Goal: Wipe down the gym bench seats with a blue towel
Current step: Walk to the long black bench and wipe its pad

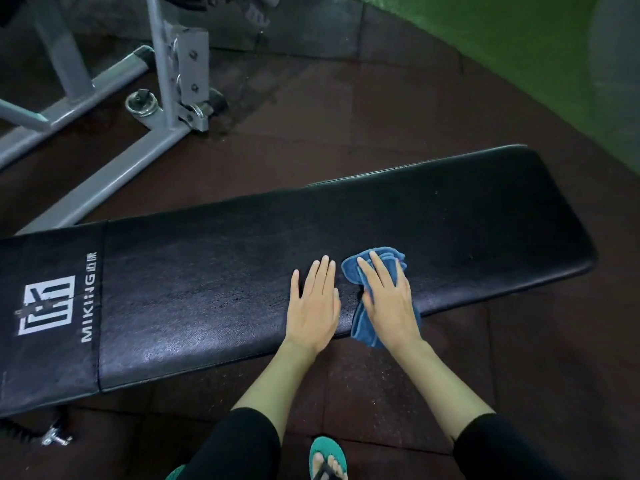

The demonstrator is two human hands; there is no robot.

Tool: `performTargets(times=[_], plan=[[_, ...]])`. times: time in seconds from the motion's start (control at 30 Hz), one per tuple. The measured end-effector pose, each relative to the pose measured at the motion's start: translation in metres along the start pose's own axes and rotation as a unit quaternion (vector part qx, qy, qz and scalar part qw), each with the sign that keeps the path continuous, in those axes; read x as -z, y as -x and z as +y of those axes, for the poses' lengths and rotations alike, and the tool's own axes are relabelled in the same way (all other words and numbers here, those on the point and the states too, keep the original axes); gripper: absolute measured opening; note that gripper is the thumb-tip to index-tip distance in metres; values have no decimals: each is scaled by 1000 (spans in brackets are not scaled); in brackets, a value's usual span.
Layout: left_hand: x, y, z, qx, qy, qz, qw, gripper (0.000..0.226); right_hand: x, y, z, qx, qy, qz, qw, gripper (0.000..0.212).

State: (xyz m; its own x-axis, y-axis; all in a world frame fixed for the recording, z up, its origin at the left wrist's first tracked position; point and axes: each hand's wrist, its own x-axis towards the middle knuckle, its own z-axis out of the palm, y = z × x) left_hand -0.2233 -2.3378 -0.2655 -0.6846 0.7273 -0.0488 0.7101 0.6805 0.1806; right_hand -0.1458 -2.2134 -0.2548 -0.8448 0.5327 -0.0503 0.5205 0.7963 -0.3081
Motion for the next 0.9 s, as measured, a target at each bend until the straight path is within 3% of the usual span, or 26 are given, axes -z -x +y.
performTargets(times=[0.47,0.73,0.9], plan=[[10,6,-7,-10,8,-19,1000,53,4,8,-16,-8,83,-31,996,75],[35,4,-18,-7,21,1,1000,52,29,9,-12,-70,-159,-103,979,57],[54,2,-19,-17,28,28,999,45,49,12,-22,-157,-368,-29,916,49]])
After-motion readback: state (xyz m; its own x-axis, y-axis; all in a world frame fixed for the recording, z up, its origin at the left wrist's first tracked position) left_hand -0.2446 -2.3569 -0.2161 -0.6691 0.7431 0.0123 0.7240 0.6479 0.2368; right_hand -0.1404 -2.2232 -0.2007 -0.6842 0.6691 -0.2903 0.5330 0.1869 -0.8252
